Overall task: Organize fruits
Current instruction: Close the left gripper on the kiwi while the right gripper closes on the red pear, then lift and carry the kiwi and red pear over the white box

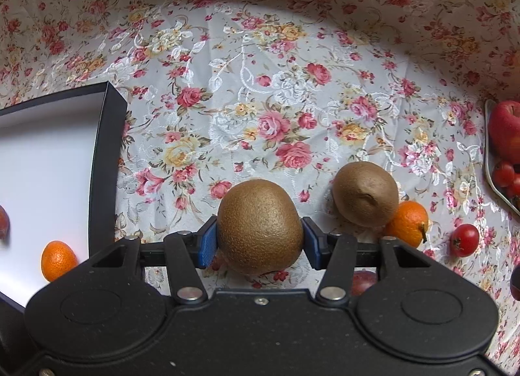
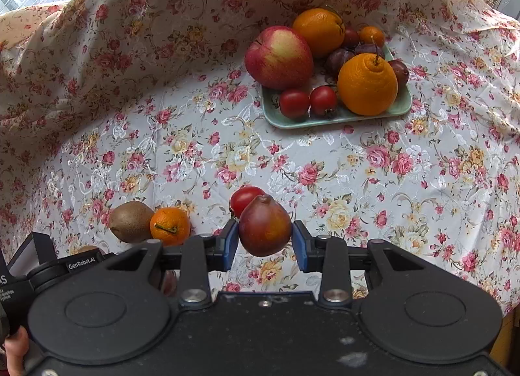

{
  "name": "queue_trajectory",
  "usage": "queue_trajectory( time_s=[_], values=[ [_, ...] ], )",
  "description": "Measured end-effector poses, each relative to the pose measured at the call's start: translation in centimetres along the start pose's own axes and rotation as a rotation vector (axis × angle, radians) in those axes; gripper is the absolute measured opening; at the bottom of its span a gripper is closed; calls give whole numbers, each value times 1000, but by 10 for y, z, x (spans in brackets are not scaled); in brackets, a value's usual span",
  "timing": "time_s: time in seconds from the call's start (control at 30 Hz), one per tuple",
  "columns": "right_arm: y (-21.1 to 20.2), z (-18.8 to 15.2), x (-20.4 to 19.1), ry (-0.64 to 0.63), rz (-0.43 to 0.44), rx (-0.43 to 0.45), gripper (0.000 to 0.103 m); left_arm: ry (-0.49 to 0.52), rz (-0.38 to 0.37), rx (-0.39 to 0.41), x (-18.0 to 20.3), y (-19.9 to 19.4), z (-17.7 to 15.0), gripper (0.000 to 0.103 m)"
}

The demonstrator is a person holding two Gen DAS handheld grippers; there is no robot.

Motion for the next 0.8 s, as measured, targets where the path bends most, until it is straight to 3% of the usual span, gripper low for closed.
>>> queue_trajectory(
  time_s=[0.2, 0.4, 0.63, 0.8],
  values=[
    [-11, 0, 3, 9, 33, 10, 37, 34, -12, 79, 6, -32, 0, 58],
    [-17, -7, -2, -17, 31, 23, 37, -1, -19, 163, -10, -69, 6, 58],
    [-18, -27, -13, -57, 34, 14, 37, -66, 65, 239, -49, -97, 12, 58],
    [-18, -40, -28, -75, 38, 5, 37, -110, 86, 244, -78, -104, 16, 58]
  ],
)
Point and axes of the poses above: each gripper's, at about its wrist camera, not at the fingertips, and y roughly the way its jaws point, x to its right, z to its top, the point moved 8 cm from there along y, roughly the way its jaws point, and after that the axes turned 6 degrees about -x, right-handed, at the moved point
